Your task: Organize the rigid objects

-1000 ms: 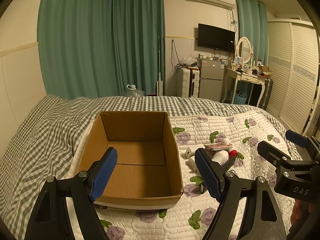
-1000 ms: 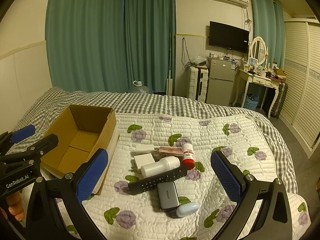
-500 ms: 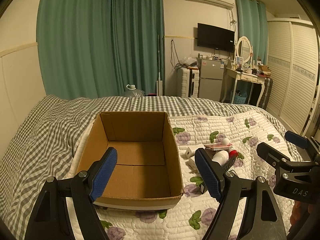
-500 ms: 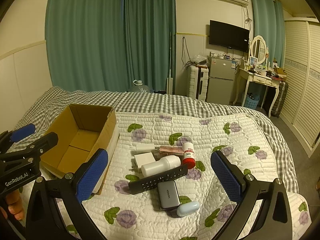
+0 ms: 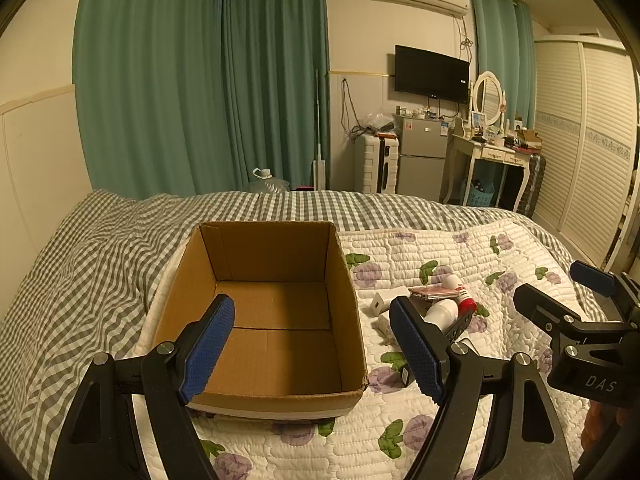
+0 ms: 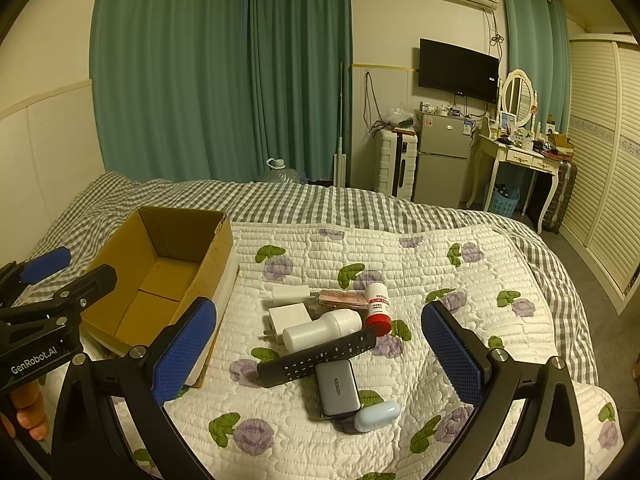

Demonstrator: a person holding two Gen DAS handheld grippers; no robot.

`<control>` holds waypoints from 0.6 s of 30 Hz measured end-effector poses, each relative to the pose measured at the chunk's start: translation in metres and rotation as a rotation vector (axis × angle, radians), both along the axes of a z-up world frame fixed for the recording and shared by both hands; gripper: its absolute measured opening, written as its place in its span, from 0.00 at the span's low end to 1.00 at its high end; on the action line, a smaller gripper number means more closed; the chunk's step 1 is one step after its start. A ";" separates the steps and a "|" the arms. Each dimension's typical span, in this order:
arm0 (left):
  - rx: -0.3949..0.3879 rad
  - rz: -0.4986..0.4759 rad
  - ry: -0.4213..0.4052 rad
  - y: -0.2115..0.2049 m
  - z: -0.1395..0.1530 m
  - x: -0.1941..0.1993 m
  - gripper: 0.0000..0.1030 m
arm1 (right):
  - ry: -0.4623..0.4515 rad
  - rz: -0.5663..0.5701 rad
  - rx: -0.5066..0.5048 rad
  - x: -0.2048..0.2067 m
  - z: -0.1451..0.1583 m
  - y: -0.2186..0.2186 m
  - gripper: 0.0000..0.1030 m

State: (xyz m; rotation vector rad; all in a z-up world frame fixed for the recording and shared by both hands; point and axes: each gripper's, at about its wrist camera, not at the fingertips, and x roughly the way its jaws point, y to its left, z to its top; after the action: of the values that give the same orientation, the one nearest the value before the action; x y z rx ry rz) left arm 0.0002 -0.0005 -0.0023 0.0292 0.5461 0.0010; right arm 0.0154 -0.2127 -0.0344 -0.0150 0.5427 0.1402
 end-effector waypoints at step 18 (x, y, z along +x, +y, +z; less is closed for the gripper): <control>0.001 0.000 0.003 0.000 -0.002 0.000 0.80 | 0.003 0.001 0.000 0.000 -0.001 0.000 1.00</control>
State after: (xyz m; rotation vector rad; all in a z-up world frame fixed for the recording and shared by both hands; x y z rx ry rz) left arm 0.0001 -0.0002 -0.0040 0.0305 0.5487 0.0016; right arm 0.0153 -0.2126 -0.0351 -0.0155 0.5456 0.1412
